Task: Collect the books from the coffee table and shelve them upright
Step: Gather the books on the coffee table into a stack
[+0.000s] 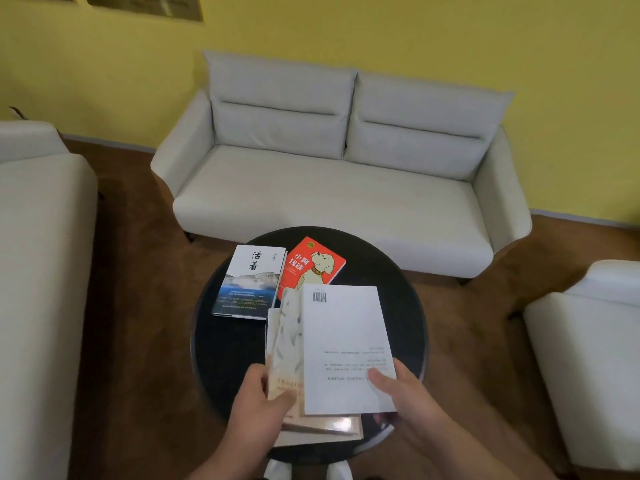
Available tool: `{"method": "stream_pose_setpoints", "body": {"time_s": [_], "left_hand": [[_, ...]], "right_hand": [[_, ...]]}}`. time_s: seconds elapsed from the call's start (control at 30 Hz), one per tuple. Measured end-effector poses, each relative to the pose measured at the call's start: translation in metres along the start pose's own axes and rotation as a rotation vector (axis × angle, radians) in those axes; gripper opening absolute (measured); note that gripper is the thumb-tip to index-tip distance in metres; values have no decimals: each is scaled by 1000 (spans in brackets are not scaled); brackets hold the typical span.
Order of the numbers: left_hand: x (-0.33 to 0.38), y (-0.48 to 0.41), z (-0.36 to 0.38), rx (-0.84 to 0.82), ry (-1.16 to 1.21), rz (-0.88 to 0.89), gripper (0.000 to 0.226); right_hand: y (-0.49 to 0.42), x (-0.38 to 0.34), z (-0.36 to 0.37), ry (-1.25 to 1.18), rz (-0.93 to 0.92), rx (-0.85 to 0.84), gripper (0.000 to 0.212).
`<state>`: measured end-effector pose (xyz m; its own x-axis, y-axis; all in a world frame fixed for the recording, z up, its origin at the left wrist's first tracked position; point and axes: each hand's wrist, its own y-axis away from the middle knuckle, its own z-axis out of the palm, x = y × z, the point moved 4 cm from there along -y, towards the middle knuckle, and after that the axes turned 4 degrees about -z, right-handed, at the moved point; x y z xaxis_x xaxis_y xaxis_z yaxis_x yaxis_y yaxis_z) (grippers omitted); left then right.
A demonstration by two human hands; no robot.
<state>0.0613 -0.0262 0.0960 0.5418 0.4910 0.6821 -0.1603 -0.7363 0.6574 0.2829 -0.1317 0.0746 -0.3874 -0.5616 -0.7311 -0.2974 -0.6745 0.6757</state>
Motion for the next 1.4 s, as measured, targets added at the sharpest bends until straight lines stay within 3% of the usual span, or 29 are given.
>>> {"method": "stream_pose_setpoints", "body": {"time_s": [0.1, 0.23, 0.3, 0.37, 0.43, 0.57, 0.67, 0.77, 0.83, 0.9, 0.97, 1.03, 1.17, 1.27, 1.4], "left_hand": [[20, 14, -23, 83, 225, 64, 22], [57, 43, -45, 229, 180, 448, 28], [63, 52, -41, 342, -135, 738, 30], [51, 44, -23, 386, -495, 903, 40], [33, 33, 0, 286, -721, 935, 51], [7, 30, 39, 221, -917, 1018, 66], [-9, 26, 60, 190, -1052, 966, 89], [-12, 30, 69, 136, -1128, 904, 88], [-7, 35, 59, 168, -1046, 845, 73], [-3, 34, 39, 237, -887, 673, 60], [-3, 27, 21, 318, -774, 408, 66], [-5, 26, 12, 270, -638, 295, 75], [-10, 28, 11, 212, -594, 259, 68], [-14, 23, 9, 199, -484, 195, 62], [-12, 9, 11, 166, -331, 185, 31]], "right_hand": [[2, -5, -1, -126, -22, 12, 30], [5, -22, -18, -217, -58, 22, 32], [7, -33, -29, -198, -88, 21, 30], [11, -42, -41, -194, -114, 35, 27], [12, -48, -51, -222, -139, 50, 29], [15, -50, -69, -120, -219, 127, 41], [19, -52, -75, -31, -282, 163, 46], [23, -57, -76, -26, -320, 153, 49], [26, -60, -73, -33, -323, 105, 48], [29, -61, -62, -78, -300, 5, 48], [30, -58, -47, -109, -270, -78, 45], [26, -48, -32, -53, -242, -97, 44], [11, -17, -16, 145, -168, -72, 48], [8, -1, -9, 258, -86, -79, 37], [0, -5, -10, 410, -100, 7, 29]]}}
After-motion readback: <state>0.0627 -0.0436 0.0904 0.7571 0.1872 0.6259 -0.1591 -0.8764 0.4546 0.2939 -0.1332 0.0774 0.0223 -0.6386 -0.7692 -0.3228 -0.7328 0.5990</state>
